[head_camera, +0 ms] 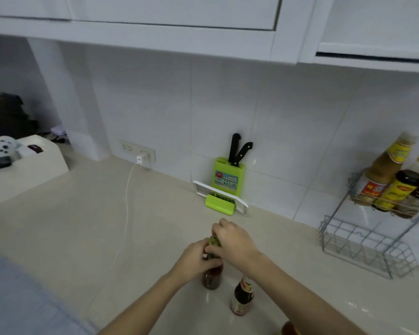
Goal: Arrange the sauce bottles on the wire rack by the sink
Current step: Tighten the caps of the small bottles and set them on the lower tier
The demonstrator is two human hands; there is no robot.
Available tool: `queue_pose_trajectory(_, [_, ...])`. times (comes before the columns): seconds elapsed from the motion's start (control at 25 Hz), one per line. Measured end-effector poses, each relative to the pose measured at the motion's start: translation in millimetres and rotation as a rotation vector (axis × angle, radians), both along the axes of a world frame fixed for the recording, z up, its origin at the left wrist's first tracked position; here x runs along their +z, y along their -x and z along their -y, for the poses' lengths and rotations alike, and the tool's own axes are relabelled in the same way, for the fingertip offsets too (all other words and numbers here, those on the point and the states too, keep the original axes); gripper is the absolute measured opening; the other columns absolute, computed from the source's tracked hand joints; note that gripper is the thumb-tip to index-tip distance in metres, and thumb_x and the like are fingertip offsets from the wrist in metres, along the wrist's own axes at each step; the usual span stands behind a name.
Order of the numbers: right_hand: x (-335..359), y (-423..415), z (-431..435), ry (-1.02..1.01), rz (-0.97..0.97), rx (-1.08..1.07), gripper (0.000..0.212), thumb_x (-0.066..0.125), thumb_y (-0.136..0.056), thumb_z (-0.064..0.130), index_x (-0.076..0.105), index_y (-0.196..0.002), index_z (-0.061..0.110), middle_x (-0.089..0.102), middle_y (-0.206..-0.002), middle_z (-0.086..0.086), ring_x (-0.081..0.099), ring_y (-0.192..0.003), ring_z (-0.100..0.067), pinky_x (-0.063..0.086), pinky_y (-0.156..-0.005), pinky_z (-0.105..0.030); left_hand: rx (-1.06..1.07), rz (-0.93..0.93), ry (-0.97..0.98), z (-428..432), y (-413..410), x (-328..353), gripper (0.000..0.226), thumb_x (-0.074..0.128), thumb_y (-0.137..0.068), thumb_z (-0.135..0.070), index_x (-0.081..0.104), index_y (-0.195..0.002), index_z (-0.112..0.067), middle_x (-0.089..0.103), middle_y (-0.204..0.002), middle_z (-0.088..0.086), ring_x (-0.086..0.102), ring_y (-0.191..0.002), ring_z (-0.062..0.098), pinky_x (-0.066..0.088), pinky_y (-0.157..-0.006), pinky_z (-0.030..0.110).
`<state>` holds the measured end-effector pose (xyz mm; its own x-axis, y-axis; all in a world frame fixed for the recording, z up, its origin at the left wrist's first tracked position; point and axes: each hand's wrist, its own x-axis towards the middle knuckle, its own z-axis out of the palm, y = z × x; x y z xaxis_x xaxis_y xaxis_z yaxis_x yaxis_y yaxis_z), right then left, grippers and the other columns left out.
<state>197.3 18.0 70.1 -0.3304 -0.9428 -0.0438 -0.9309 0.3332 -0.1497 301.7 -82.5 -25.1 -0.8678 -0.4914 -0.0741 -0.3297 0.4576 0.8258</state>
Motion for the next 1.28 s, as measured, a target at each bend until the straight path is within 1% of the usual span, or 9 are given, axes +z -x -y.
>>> queue_pose_trajectory(0.2, [1.6, 13.9, 5.4, -0.044, 0.016, 0.157, 0.039, 0.065, -0.083, 0.028, 0.055, -0.116, 0.01, 0.056, -0.114, -0.015, 0.051, -0.107, -0.032, 0.043, -0.087, -0.04, -0.022, -0.042, 0.039, 0.3, 0.6, 3.7, 0.04, 0.071, -0.07, -0.046, 0.061, -0.096, -0.017, 0.075, -0.094, 0.003, 0.071, -0.088, 0.016, 0.057, -0.082, 0.036])
queue_pose_trajectory(0.36, [-2.8, 32.7, -2.1, 0.045, 0.227, 0.295, 0.035, 0.07, -0.079, 0.023, 0.06, -0.112, 0.017, 0.062, -0.109, -0.007, 0.054, -0.104, -0.023, 0.044, -0.091, -0.038, -0.051, -0.066, 0.101, 3.4, 2.8, 0.9, 0.037, 0.075, -0.077, -0.036, 0.063, -0.105, -0.015, 0.072, -0.099, -0.002, 0.067, -0.088, 0.007, 0.046, -0.074, 0.006])
queue_pose_trajectory(0.4, [-3.9, 34.7, -5.0, 0.074, 0.258, 0.303, 0.034, 0.07, -0.079, 0.023, 0.061, -0.112, 0.017, 0.063, -0.109, -0.005, 0.055, -0.104, -0.02, 0.045, -0.091, -0.036, -0.05, -0.084, 0.097, 3.6, 2.9, -1.2, 0.037, 0.075, -0.078, -0.035, 0.063, -0.106, -0.015, 0.07, -0.097, -0.005, 0.065, -0.087, 0.005, 0.044, -0.074, 0.003])
queue_pose_trajectory(0.48, [-4.6, 36.7, -9.7, 0.133, 0.304, 0.308, 0.034, 0.07, -0.08, 0.022, 0.061, -0.112, 0.016, 0.063, -0.111, -0.003, 0.057, -0.104, -0.016, 0.046, -0.092, -0.032, -0.052, -0.105, 0.069, 4.6, 2.2, -3.4, 0.038, 0.075, -0.077, -0.035, 0.063, -0.107, -0.015, 0.07, -0.098, -0.006, 0.067, -0.089, 0.005, 0.048, -0.079, 0.007])
queue_pose_trajectory(0.64, [-9.2, 36.5, -16.3, 0.212, 0.348, 0.309, 0.034, 0.072, -0.08, 0.018, 0.062, -0.113, 0.013, 0.064, -0.112, -0.003, 0.058, -0.105, -0.013, 0.047, -0.093, -0.028, -0.063, -0.118, 0.033, 6.8, 1.8, -7.8, 0.057, 0.069, -0.07, -0.051, 0.062, -0.115, -0.017, 0.074, -0.103, 0.001, 0.07, -0.095, 0.01, 0.056, -0.089, 0.027])
queue_pose_trajectory(0.76, [-13.1, 34.0, -15.4, 0.209, 0.264, 0.338, 0.035, 0.071, -0.08, 0.018, 0.062, -0.114, 0.012, 0.065, -0.114, -0.003, 0.057, -0.108, -0.016, 0.046, -0.095, -0.029, -0.069, -0.122, 0.054, 5.7, 1.7, -8.2, 0.056, 0.067, -0.07, -0.053, 0.062, -0.114, -0.018, 0.073, -0.103, 0.001, 0.07, -0.094, 0.01, 0.054, -0.087, 0.022])
queue_pose_trajectory(1.0, [-6.6, 33.1, -4.7, 0.097, 0.144, 0.355, 0.037, 0.07, -0.08, 0.021, 0.061, -0.115, 0.012, 0.064, -0.115, -0.005, 0.056, -0.108, -0.023, 0.043, -0.093, -0.034, -0.05, -0.094, 0.093, 6.2, 3.5, -7.4, 0.033, 0.075, -0.078, -0.032, 0.063, -0.103, -0.014, 0.073, -0.099, 0.005, 0.068, -0.087, 0.01, 0.043, -0.073, 0.001])
queue_pose_trajectory(1.2, [-5.8, 28.4, -0.2, 0.028, 0.048, 0.338, 0.039, 0.067, -0.082, 0.024, 0.059, -0.116, 0.009, 0.064, -0.114, -0.011, 0.055, -0.108, -0.028, 0.043, -0.092, -0.039, -0.056, -0.101, 0.096, 6.4, 4.1, -7.0, 0.032, 0.074, -0.078, -0.031, 0.062, -0.103, -0.015, 0.073, -0.098, 0.006, 0.069, -0.089, 0.014, 0.043, -0.072, 0.002])
queue_pose_trajectory(1.28, [-2.7, 31.7, -1.2, 0.009, 0.087, 0.379, 0.036, 0.064, -0.085, 0.023, 0.06, -0.118, 0.009, 0.065, -0.115, -0.01, 0.056, -0.109, -0.026, 0.044, -0.094, -0.036, -0.059, -0.097, 0.1, 5.8, 3.2, -6.7, 0.033, 0.074, -0.078, -0.031, 0.062, -0.105, -0.015, 0.072, -0.101, 0.004, 0.068, -0.091, 0.012, 0.046, -0.076, 0.005])
